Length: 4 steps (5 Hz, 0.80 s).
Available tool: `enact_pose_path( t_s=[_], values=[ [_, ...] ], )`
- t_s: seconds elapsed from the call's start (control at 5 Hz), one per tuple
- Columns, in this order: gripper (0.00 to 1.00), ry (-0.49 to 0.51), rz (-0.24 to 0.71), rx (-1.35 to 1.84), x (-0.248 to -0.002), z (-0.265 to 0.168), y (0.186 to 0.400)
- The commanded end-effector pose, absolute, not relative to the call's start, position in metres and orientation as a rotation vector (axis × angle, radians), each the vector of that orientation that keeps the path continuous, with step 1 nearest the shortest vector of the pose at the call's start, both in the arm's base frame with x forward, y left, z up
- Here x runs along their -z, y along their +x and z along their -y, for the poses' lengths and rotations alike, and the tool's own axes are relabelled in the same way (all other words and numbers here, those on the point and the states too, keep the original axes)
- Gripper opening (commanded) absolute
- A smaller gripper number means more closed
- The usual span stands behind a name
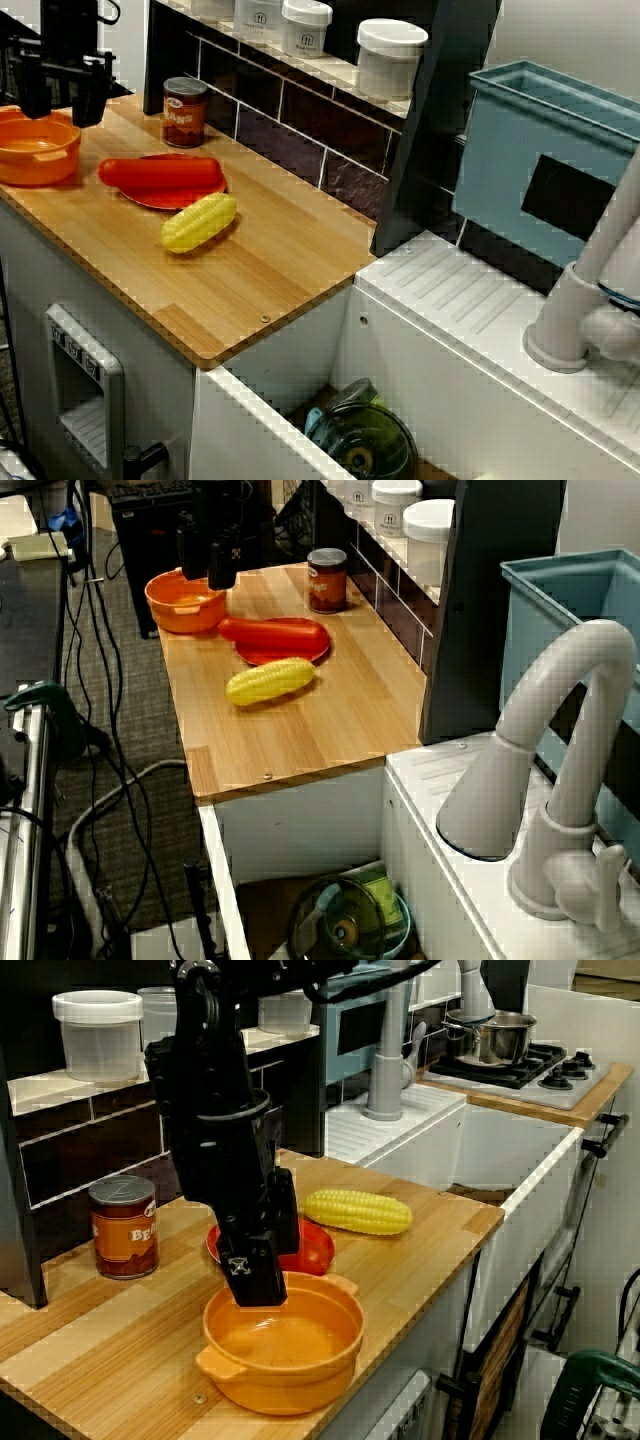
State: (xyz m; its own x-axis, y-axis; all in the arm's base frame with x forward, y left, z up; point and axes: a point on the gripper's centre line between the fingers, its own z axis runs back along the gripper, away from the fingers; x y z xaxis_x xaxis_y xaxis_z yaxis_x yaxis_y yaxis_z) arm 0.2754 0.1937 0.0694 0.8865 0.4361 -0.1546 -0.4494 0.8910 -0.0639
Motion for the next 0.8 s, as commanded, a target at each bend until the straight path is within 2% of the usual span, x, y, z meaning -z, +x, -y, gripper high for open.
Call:
enact_pose_path(
  t_s=[0.0, 0.6],
  values=[
    [1.00, -0.077, -0.068, -0.507, -0.082, -0.199, 0.281],
    [1.00, -0.076, -0.038, -0.569, -0.066, -0.201, 0.287]
  ],
)
